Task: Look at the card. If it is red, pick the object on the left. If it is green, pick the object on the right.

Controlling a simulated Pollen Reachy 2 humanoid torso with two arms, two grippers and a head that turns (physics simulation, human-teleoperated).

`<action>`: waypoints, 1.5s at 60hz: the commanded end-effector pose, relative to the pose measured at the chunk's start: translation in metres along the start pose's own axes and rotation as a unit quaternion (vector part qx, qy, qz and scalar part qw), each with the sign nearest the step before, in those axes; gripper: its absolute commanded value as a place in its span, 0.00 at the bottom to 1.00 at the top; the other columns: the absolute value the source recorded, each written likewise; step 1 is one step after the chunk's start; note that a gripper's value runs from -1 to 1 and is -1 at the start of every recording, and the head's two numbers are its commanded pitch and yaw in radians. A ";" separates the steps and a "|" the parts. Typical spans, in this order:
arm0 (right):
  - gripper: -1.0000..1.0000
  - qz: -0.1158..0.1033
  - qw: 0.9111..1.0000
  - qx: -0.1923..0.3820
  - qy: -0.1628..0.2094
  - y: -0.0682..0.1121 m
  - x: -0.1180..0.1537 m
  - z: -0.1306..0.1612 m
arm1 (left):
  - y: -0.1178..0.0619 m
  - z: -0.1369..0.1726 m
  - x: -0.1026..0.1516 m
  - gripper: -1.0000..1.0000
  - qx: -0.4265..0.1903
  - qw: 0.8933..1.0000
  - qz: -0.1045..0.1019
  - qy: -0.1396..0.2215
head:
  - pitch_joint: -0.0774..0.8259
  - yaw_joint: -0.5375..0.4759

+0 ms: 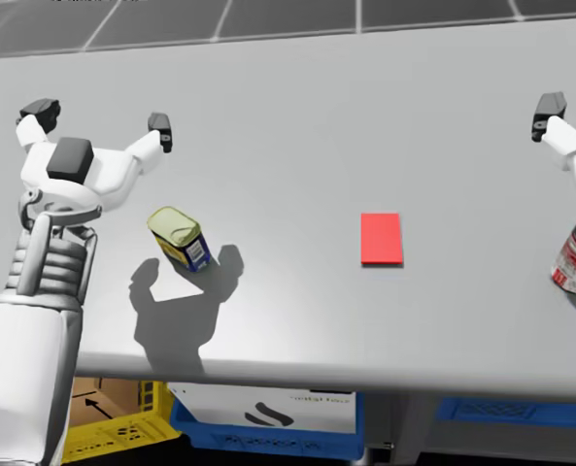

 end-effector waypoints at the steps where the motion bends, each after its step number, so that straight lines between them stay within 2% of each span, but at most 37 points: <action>1: 0.00 -0.007 1.000 0.003 0.003 0.003 0.000 0.001 | -0.001 0.000 -0.001 0.00 0.000 1.000 0.001 0.002 | 0.88 0.79; 10: 0.00 -0.011 1.000 0.004 0.004 0.004 0.000 0.002 | -0.002 0.000 0.000 0.00 -0.002 1.000 0.005 0.001 | 0.89 0.87; 23: 0.00 -0.013 1.000 0.003 0.009 0.005 -0.002 0.001 | -0.007 0.005 0.003 0.00 -0.011 1.000 0.015 -0.002 | 0.89 0.91; 27: 0.00 -0.013 1.000 0.003 0.010 0.005 -0.003 0.001 | -0.009 0.008 0.006 0.00 -0.019 0.999 0.026 -0.005 | 0.89 0.90; 35: 0.00 -0.011 1.000 -0.001 0.014 0.005 -0.007 0.000 | -0.004 0.025 0.020 0.00 -0.043 0.996 0.082 -0.002 | 0.87 0.89; 44: 0.00 -0.010 1.000 -0.005 0.018 0.003 -0.010 -0.003 | 0.004 0.048 0.016 0.00 -0.110 0.988 0.109 0.010 | 0.87 0.89; 47: 0.00 -0.010 1.000 -0.006 0.019 0.004 -0.010 -0.003 | 0.007 0.059 0.010 0.00 -0.148 0.982 0.113 0.031 | 0.87 0.89; 52: 0.00 -0.008 1.000 -0.007 0.017 0.004 -0.010 -0.003 | 0.010 0.076 -0.001 0.00 -0.192 0.975 0.101 0.052 | 0.87 0.89; 56: 0.00 -0.007 1.000 -0.007 0.017 0.004 -0.011 -0.004 | 0.012 0.087 -0.007 0.00 -0.208 0.973 0.082 0.054 | 0.87 0.89; 64: 0.00 -0.005 1.000 -0.008 0.015 0.004 -0.011 -0.005 | 0.015 0.108 -0.024 0.00 -0.235 0.968 0.060 0.064 | 0.87 0.90; 69: 0.00 -0.004 1.000 -0.008 0.013 0.004 -0.011 -0.006 | 0.016 0.113 -0.042 0.00 -0.242 0.965 0.062 0.083 | 0.87 0.90; 80: 0.00 -0.003 1.000 -0.008 0.011 0.004 -0.011 -0.006 | 0.017 0.102 -0.075 0.00 -0.237 0.960 0.097 0.117 | 0.86 0.90; 90: 0.00 -0.002 1.000 -0.010 0.010 0.004 -0.011 -0.007 | 0.014 0.086 -0.086 0.00 -0.238 0.958 0.094 0.131 | 0.86 0.90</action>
